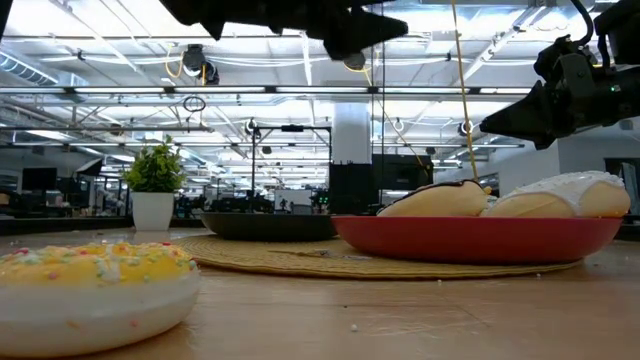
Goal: Pick & Place donuts
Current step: Put the small yellow doughnut on the blue plate
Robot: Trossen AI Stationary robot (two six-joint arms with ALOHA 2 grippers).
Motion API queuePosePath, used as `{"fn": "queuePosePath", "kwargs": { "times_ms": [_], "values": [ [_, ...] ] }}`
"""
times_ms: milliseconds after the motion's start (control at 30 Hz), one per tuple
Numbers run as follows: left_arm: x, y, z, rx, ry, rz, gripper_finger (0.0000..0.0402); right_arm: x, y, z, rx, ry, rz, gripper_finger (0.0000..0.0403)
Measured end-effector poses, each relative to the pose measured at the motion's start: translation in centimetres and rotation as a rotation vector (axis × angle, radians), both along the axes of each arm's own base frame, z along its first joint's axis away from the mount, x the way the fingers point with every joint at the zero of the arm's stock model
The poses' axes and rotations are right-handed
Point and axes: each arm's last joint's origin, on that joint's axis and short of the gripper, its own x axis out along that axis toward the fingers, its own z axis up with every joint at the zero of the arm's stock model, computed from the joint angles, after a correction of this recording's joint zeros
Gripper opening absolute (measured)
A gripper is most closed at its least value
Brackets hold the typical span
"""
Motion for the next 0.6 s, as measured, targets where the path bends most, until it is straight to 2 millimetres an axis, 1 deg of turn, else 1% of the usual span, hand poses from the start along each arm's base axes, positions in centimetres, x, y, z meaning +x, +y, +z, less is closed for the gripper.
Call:
{"fn": "queuePosePath", "kwargs": {
  "times_ms": [133,233,433,600],
  "values": [
    [-0.01,-0.77,0.35,0.107,-0.06,0.037,0.0351,0.0,0.0,0.0,0.0,0.0,0.0,0.0055],
    [-0.02,-1.11,0.51,0.148,-0.084,0.057,0.0351,0.0,0.0,0.0,0.0,0.0,0.0,0.0055],
    [0.01,-1.06,0.71,0.156,-0.105,0.078,0.0351,0.0,0.0,0.0,0.0,0.0,0.0,0.0055],
    [0.06,-0.85,1.09,0.138,-0.135,0.165,0.0351,0.0,0.0,0.0,0.0,0.0,0.0,0.0055]
  ]
}}
